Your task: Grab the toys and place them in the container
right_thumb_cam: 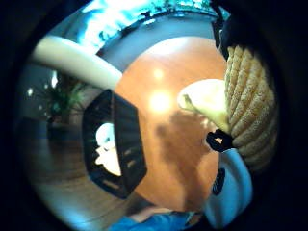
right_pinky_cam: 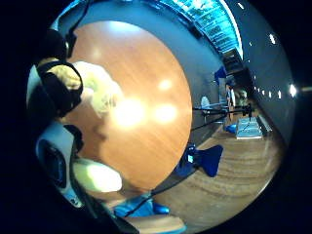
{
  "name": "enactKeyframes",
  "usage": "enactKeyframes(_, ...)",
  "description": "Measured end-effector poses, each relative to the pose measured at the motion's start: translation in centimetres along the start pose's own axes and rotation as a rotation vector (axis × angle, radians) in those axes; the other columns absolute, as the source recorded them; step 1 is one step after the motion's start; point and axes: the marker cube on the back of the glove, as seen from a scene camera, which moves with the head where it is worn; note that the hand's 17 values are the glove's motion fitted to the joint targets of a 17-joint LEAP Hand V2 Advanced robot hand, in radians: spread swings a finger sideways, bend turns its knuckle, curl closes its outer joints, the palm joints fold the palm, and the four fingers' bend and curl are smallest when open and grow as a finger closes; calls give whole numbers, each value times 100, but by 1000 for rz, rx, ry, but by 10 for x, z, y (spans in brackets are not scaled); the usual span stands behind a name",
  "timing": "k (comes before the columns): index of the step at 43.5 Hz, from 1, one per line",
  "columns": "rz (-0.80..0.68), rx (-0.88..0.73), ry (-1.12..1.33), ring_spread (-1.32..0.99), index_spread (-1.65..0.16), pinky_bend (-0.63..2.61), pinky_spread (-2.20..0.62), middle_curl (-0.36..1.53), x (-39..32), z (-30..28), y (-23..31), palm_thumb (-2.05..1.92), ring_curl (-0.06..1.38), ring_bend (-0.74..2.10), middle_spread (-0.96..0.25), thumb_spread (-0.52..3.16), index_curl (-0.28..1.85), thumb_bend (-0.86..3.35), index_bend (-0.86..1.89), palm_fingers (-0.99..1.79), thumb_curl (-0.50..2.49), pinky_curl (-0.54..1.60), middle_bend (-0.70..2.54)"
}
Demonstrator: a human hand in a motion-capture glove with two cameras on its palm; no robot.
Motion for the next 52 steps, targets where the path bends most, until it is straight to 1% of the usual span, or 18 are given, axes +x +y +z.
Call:
enactKeyframes(3,99,14,-37,-48,-32,118,-42,53,-13,-16,-2,81,52,106,-20,61,24,19,15,78,88,40,35)
enactKeyframes(5,128,26,-13,-49,-32,119,-42,54,-23,-26,-2,81,52,105,-21,60,24,19,14,78,89,40,35)
enactKeyframes(8,85,35,39,-49,-32,119,-42,55,-36,-42,2,81,53,105,-21,60,23,18,14,78,90,41,34)
enactKeyframes(13,71,51,-41,-49,-32,120,-42,57,-75,-67,6,81,53,105,-22,60,22,17,13,77,92,41,34)
enactKeyframes(16,-63,57,-37,-49,-32,119,-42,59,-98,-79,16,81,54,105,-22,60,21,16,13,77,93,41,34)
enactKeyframes(17,-85,60,-39,-49,-32,120,-42,59,-108,-81,18,80,54,106,-22,60,21,16,12,77,93,42,34)
enactKeyframes(20,-26,65,-67,-50,-32,120,-43,61,-143,-89,18,79,55,107,-22,61,20,15,11,76,94,42,34)
enactKeyframes(22,-34,73,-77,-49,-32,121,-43,61,-158,-92,20,79,55,107,-22,61,19,14,11,76,95,42,34)
enactKeyframes(25,-104,89,-76,-49,-31,121,-43,63,-150,-93,27,78,55,108,-23,61,18,13,11,76,95,42,34)
enactKeyframes(28,-103,101,-82,-49,-31,122,-43,64,-129,-93,34,78,56,108,-23,62,17,12,11,75,96,43,34)
enactKeyframes(32,-128,115,-160,-48,-31,122,-43,65,-148,-99,40,77,56,109,-23,63,15,10,10,76,96,43,34)
enactKeyframes(37,-44,121,-269,-48,-31,122,-43,67,-174,-107,41,75,56,110,-23,64,13,8,10,77,97,43,35)
enactKeyframes(38,-48,126,-306,-47,-31,123,-43,68,-180,-109,41,75,56,110,-24,64,13,8,10,77,98,43,35)
enactKeyframes(42,-179,131,-341,-47,-31,122,-43,69,-198,-109,51,75,56,111,-24,64,11,7,10,77,98,43,34)
enactKeyframes(47,-134,118,-346,-46,-31,122,-43,70,-213,-102,49,74,56,111,-25,66,9,5,10,78,99,43,34)
enactKeyframes(52,-265,51,-251,-45,-31,122,-43,71,-205,-77,52,71,56,112,-25,67,7,2,9,77,99,43,33)
